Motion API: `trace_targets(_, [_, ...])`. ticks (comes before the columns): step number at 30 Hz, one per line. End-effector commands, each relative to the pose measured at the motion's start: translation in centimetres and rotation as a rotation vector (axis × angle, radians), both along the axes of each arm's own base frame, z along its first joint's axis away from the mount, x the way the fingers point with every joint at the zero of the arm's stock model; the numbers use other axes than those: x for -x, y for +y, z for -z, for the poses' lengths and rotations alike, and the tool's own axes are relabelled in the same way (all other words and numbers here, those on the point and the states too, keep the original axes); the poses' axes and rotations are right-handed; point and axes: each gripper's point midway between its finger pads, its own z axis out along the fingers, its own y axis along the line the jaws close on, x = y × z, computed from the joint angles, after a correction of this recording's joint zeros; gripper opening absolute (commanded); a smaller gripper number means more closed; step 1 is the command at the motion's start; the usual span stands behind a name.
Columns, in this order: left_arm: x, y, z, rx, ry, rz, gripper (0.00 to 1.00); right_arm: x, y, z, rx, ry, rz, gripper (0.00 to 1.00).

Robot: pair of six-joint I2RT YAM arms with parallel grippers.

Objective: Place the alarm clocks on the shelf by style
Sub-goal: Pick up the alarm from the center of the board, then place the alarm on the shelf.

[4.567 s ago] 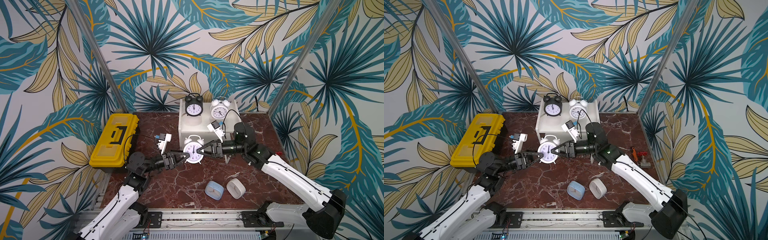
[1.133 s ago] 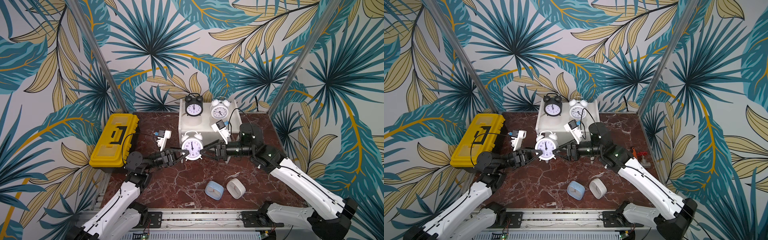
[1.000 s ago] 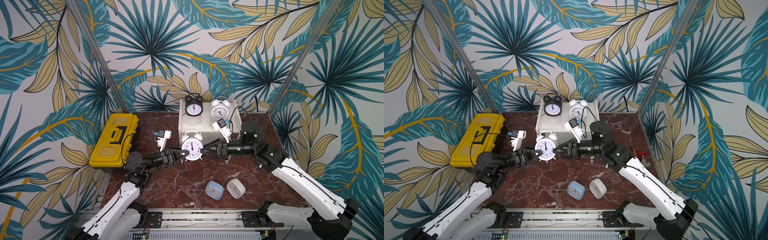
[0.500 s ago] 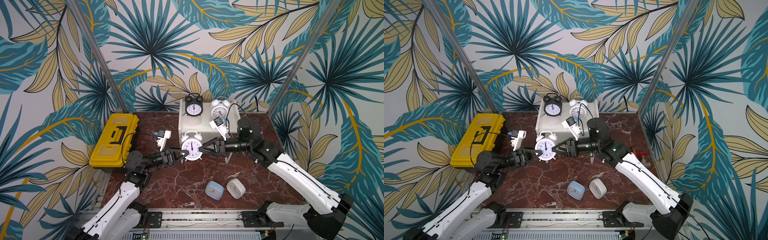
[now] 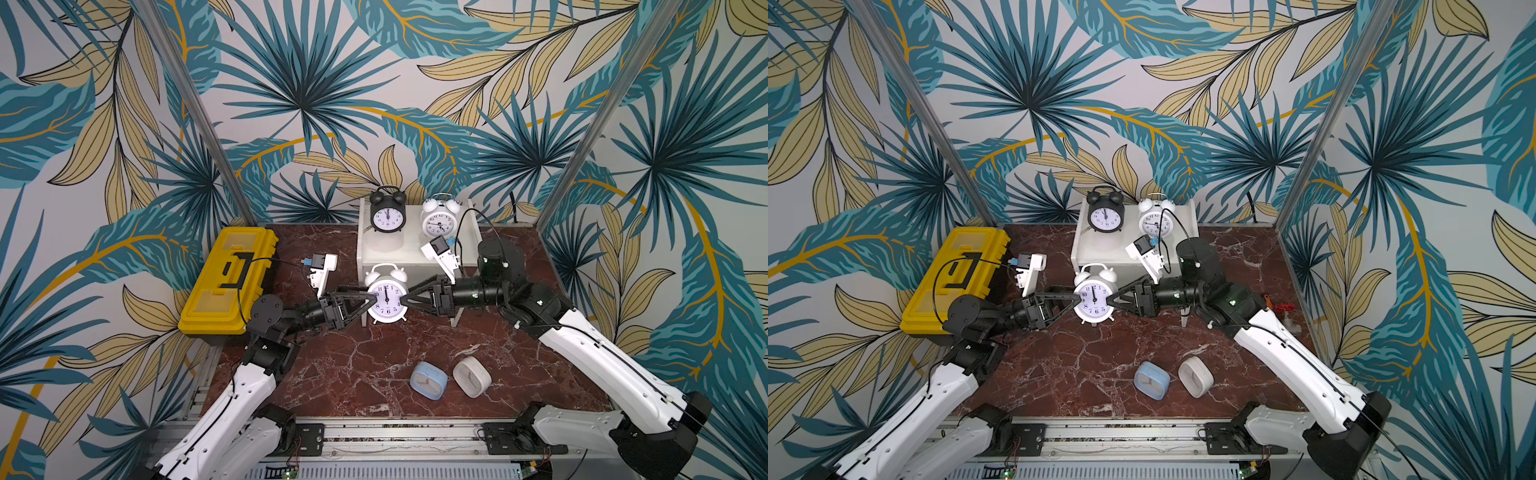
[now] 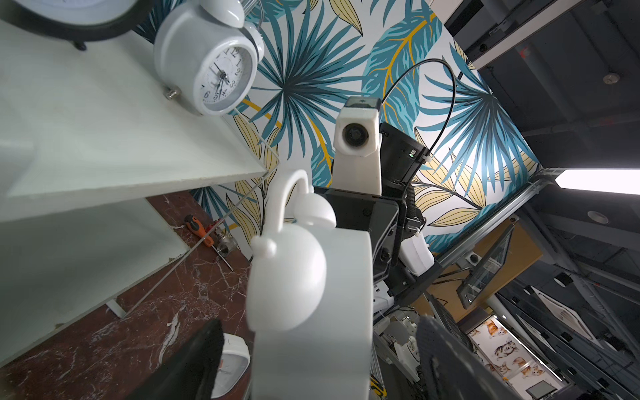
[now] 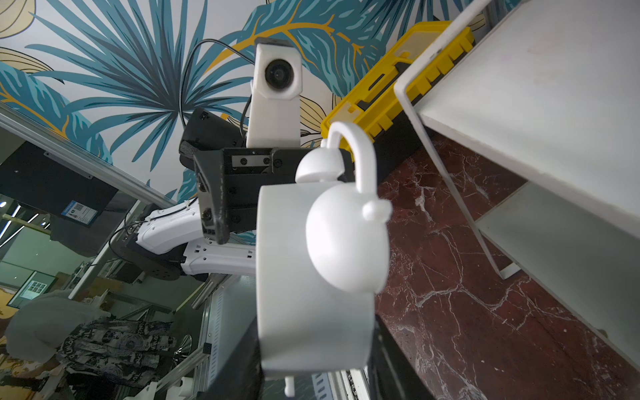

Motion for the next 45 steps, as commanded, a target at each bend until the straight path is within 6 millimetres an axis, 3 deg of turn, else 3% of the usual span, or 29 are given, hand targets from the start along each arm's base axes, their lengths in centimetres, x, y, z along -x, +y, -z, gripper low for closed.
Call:
trace_targets(1, [0.1,0.5,-0.2,-0.021,-0.013,-0.030,0.92,-0.1,-0.9,-1.3,-0.025,-0.102,0.048,0.20])
trace_targets(6, [0.1,1.9,2.0,-0.085,0.031,-0.150,0.99,-0.5,-1.9,-2.8,-0.043,-0.212,0.115,0.20])
trace_targets(10, [-1.9,4.6,4.8,-0.172,0.115,-0.398,1.00,-1.0,-2.8,-5.5,-0.059,-0.337,0.175,0.20])
trace_targets(16, [-2.1,4.6,4.8,-0.130,0.125,-0.398,1.00,-2.5,-3.2,-8.8,-0.033,-0.492,0.231,0.20])
trace_targets(22, [-2.5,4.4,5.5,-0.120,0.159,-0.386,0.99,-5.2,-2.0,-10.3,0.019,-0.587,0.241,0.19])
trace_targets(29, [-2.9,4.8,6.7,-0.145,0.204,-0.422,0.96,-8.0,-0.3,-10.2,0.046,-0.637,0.233,0.19])
trace_targets(37, [-3.0,4.8,6.5,-0.142,0.189,-0.426,0.95,-11.1,1.3,-7.7,0.083,-0.646,0.206,0.19])
trace_targets(45, [-3.3,4.7,6.4,-0.144,0.171,-0.423,0.94,-11.9,0.1,-7.6,0.038,-0.594,0.169,0.20])
